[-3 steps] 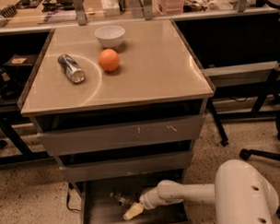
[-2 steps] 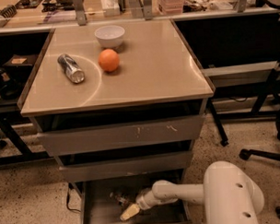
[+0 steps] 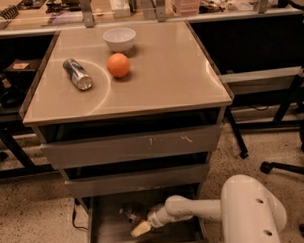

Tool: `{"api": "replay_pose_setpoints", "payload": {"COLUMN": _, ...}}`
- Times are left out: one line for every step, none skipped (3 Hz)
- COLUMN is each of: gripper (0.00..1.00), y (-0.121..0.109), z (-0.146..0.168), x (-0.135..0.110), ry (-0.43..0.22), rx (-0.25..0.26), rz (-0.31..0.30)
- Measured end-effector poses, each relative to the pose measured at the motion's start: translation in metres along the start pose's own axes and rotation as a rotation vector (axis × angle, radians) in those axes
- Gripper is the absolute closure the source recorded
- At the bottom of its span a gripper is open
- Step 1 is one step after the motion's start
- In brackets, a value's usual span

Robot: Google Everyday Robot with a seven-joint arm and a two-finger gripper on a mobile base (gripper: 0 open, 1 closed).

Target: Pick water bottle from bottom drawer and place on counter

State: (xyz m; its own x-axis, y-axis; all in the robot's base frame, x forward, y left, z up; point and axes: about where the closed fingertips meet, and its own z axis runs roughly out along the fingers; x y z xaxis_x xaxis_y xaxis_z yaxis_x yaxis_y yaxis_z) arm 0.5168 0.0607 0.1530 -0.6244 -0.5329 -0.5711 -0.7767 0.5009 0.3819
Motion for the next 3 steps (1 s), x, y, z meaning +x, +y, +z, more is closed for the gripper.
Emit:
{"api": "replay_pose_setpoints", "payload": {"gripper": 0.42, "y": 0.0000, "z": 0.0000, "x": 0.0000, "ry": 0.000, "rx": 0.000, "rz": 0.000}}
{"api": "replay_pose_setpoints", "payload": {"gripper": 0.65, "y": 0.0001, "z": 0.0000, "x": 0.0000, "ry": 0.000, "rx": 0.000, "rz": 0.000}}
{"api": "replay_pose_setpoints", "payload": {"gripper": 0.89, "y": 0.0001, "z": 0.0001, "x": 0.0000, "ry": 0.000, "rx": 0.000, "rz": 0.000}}
